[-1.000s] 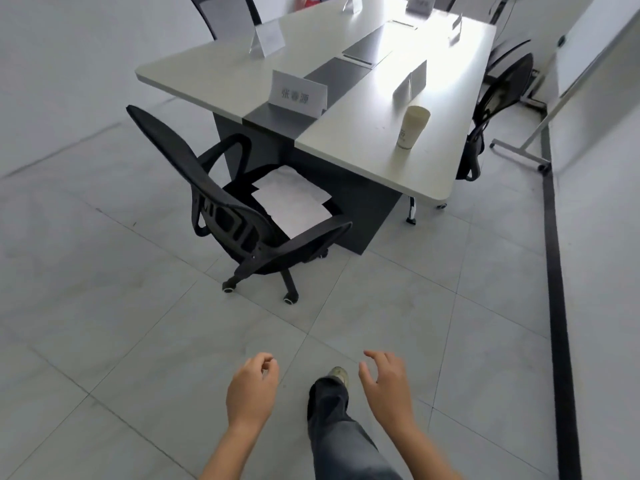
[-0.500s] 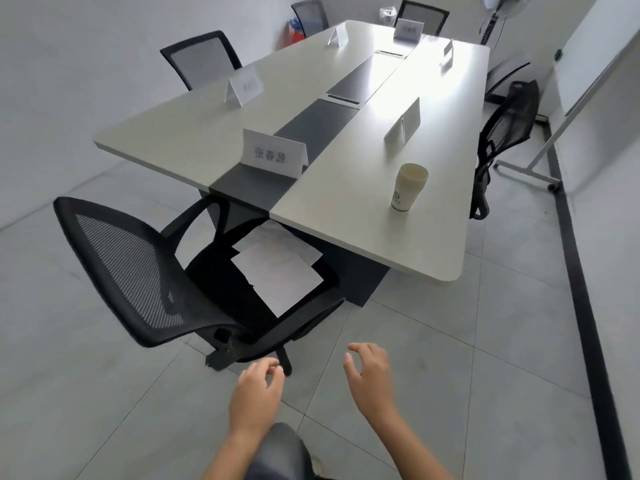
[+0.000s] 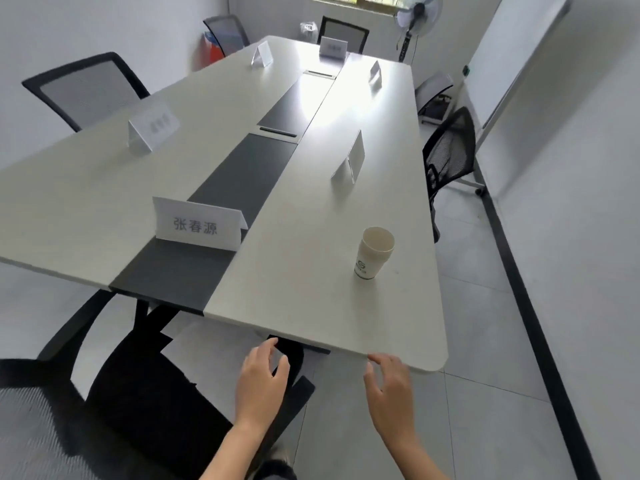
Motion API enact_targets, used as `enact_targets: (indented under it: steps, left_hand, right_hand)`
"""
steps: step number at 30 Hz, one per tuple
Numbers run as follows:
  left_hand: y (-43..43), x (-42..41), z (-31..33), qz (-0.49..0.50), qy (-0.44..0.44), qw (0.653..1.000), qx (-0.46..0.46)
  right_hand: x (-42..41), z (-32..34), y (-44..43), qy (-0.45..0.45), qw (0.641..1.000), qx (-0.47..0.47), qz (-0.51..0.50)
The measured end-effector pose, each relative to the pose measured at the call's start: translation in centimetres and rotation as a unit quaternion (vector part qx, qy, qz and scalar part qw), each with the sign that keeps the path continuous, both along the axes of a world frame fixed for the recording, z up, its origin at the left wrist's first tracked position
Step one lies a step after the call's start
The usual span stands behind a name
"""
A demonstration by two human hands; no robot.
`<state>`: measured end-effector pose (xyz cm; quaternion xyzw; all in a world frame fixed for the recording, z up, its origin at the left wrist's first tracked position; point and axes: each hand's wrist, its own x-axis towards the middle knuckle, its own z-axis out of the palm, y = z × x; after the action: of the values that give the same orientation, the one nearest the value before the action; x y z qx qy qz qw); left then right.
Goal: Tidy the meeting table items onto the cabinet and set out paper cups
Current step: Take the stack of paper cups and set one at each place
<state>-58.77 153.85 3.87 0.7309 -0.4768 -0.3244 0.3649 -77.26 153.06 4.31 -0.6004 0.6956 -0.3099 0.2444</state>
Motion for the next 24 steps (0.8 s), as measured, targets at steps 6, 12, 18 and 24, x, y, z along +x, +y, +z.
enact_targets:
  steps: [6,12,18,24]
  left_hand:
    - [-5.4,-0.7,-1.2,-0.077,-0.007,0.997,0.015]
    - [-10.1,-3.0,-0.7,-0.139,-0.087,0.986,0.008]
    - [-12.6,-5.8,-0.6,-0.111,-0.124,0.986,0.029]
    - [-15.4,-9.0,-0.3,-0.110,-0.157,0.980,0.060]
  right_hand:
    - [-0.2,0.4,-3.9,-0.012,0.999,0.012,-0.038]
    - [-1.8,2.5,-11.0,0.048,0.998,-0.033,-0.024]
    - [-2.8,4.4,-20.2,0.213,0.963,-0.072,0.149]
    - [-5.2,3.5,-24.0,0.209,0.945,-0.025,0.248]
